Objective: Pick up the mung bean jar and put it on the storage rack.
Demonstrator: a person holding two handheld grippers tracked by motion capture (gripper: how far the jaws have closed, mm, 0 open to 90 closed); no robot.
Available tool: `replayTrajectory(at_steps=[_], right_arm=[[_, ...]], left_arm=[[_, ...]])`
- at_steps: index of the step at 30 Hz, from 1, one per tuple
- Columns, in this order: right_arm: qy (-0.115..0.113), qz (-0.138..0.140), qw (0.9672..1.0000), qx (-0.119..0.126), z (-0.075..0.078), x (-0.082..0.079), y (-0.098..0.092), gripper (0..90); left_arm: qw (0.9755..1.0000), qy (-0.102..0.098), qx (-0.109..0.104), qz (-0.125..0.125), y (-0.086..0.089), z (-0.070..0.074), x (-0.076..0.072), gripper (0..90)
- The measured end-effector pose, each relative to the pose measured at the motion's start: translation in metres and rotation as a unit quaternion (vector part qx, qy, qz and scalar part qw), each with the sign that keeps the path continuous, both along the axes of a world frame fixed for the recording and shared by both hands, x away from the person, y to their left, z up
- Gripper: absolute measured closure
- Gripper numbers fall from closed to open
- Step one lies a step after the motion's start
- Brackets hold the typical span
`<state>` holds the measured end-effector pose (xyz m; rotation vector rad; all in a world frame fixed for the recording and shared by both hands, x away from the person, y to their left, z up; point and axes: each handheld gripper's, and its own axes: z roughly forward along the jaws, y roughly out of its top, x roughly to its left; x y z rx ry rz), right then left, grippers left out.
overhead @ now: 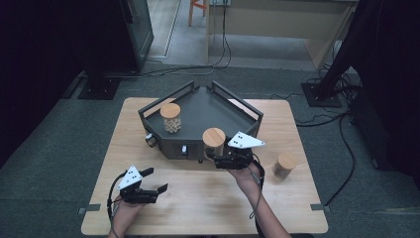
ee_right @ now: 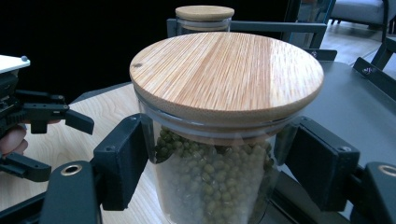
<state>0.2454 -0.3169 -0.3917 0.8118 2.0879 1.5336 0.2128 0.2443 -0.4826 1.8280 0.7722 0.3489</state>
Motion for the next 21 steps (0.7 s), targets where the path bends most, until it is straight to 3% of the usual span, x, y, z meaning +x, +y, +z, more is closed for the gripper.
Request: replayTrajectory(at_steps=[21], right_arm=[[-0.003, -0.004, 1.0, -0.006, 0.0082, 0.0081, 0.0041, 25.6]], left_arm=[[1.0, 0.0, 0.0, 0.0, 0.0002, 0.0001, 0.0, 11.6]])
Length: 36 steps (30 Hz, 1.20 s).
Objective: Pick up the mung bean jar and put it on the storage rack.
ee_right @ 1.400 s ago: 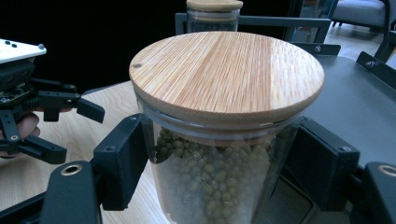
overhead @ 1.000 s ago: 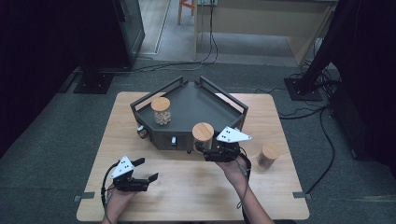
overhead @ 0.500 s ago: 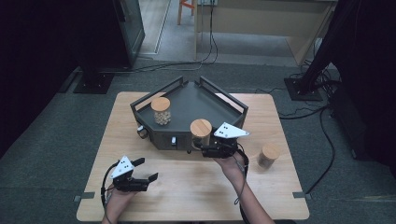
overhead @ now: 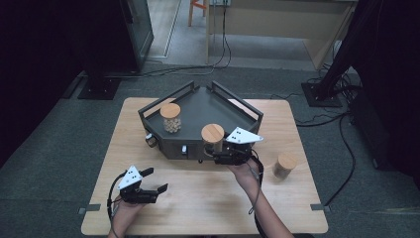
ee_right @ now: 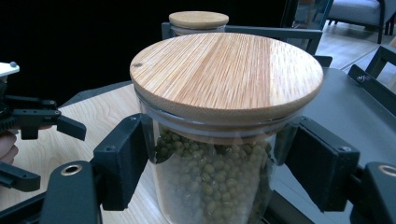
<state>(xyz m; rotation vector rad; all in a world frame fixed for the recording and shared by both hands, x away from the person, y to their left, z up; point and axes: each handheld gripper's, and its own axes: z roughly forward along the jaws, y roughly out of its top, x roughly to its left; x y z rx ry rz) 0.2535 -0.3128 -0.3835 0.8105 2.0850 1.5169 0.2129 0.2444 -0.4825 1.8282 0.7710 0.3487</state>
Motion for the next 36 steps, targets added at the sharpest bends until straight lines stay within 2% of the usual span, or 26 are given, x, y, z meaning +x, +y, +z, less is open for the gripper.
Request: replayTrajectory(at_steps=[36], right_arm=[[-0.001, -0.012, 0.9999, 0.0, 0.004, 0.021, 0.014, 25.5]], left_arm=[[1.0, 0.001, -0.006, 0.001, 0.002, -0.001, 0.0, 11.6]])
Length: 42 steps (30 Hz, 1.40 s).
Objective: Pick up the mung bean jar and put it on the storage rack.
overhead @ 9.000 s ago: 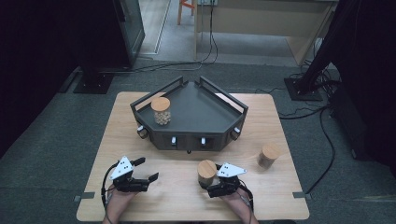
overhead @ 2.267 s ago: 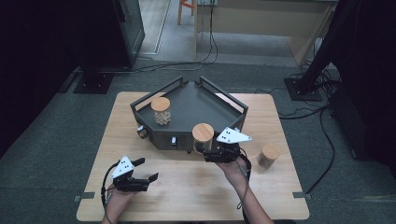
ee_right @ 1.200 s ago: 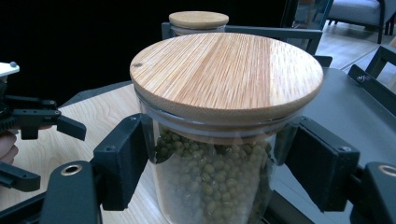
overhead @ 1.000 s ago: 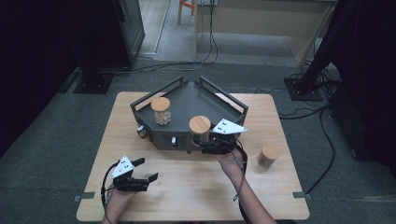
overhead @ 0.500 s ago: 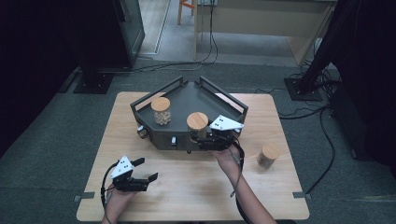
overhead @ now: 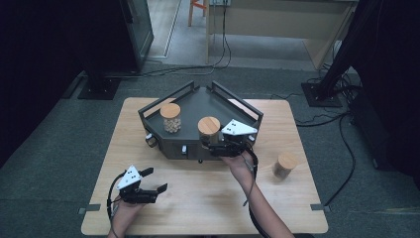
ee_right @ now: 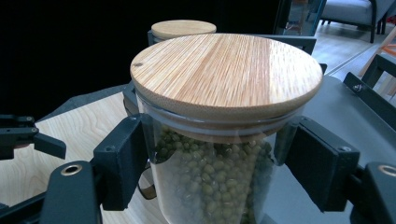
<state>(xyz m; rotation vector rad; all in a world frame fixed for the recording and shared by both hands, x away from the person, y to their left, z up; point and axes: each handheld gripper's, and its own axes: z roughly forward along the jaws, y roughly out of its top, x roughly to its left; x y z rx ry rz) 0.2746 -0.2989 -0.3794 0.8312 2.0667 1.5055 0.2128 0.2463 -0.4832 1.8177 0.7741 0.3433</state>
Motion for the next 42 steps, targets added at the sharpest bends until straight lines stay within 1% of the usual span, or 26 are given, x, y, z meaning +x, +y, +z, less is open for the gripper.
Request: replayTrajectory(at_steps=[10, 16, 24, 28, 42], right_arm=[[0.003, -0.006, 1.0, 0.001, 0.0, 0.006, 0.004, 25.5], [0.002, -0.009, 1.0, 0.004, 0.0, 0.008, 0.005, 25.5], [0.008, -0.013, 0.9999, 0.005, -0.001, 0.013, 0.006, 25.5], [0.006, -0.014, 0.9999, 0.004, -0.002, 0.013, 0.007, 25.5], [0.01, -0.025, 0.9995, 0.014, -0.003, 0.02, 0.01, 25.5]], left_arm=[[1.0, 0.0, -0.001, 0.001, 0.001, 0.0, 0.0, 11.6], [1.0, 0.0, -0.002, 0.0, 0.001, 0.0, 0.0, 11.6], [1.0, -0.001, -0.002, 0.0, 0.001, 0.0, 0.0, 11.6], [1.0, -0.001, -0.002, 0.0, 0.001, 0.0, 0.0, 11.6], [1.0, -0.001, -0.003, -0.001, 0.001, 0.0, 0.0, 11.6]])
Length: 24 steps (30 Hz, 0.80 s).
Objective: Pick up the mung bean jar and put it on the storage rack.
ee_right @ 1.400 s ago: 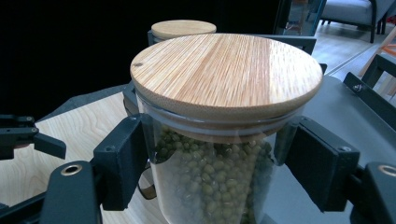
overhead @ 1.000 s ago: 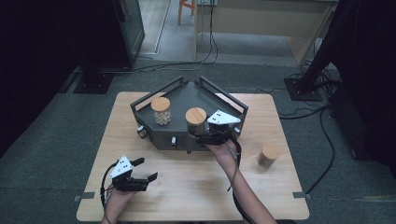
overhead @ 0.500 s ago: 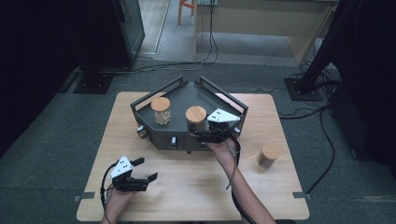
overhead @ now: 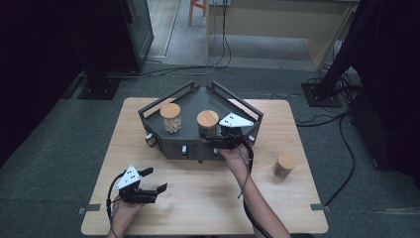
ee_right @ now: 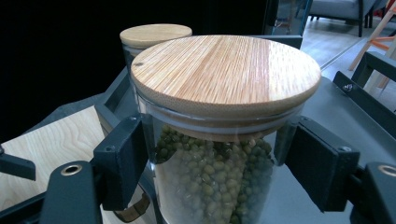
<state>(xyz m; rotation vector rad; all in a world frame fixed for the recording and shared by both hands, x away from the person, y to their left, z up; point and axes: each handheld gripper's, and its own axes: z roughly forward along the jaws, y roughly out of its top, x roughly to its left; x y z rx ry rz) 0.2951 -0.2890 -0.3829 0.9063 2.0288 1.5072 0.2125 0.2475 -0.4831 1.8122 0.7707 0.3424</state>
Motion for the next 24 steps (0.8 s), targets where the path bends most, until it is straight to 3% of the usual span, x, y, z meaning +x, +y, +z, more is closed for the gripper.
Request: replayTrajectory(at_steps=[24], right_arm=[[0.001, -0.008, 0.9999, 0.012, 0.0, 0.014, 0.014, 25.5]], left_arm=[[1.0, -0.001, -0.002, 0.0, 0.001, 0.0, 0.0, 11.6]])
